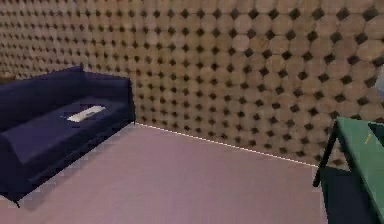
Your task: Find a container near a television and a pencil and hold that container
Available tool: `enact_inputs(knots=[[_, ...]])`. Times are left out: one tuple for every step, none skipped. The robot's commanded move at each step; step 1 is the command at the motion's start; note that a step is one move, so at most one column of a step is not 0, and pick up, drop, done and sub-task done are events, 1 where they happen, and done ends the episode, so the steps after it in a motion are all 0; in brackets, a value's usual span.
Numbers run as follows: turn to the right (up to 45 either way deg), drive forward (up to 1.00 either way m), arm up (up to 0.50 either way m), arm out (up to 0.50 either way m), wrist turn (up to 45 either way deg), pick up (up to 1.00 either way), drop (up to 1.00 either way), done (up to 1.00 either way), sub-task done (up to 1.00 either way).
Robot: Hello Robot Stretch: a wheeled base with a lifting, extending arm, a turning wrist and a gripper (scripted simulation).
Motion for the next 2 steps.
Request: enact_inputs(knots=[[39.0, 0.0, 0.0, 0.0, 0.0, 0.0, 0.0, 0.0, 0.0], [3.0, 0.0, 0.0, 0.0, 0.0, 0.0, 0.0, 0.0, 0.0]])
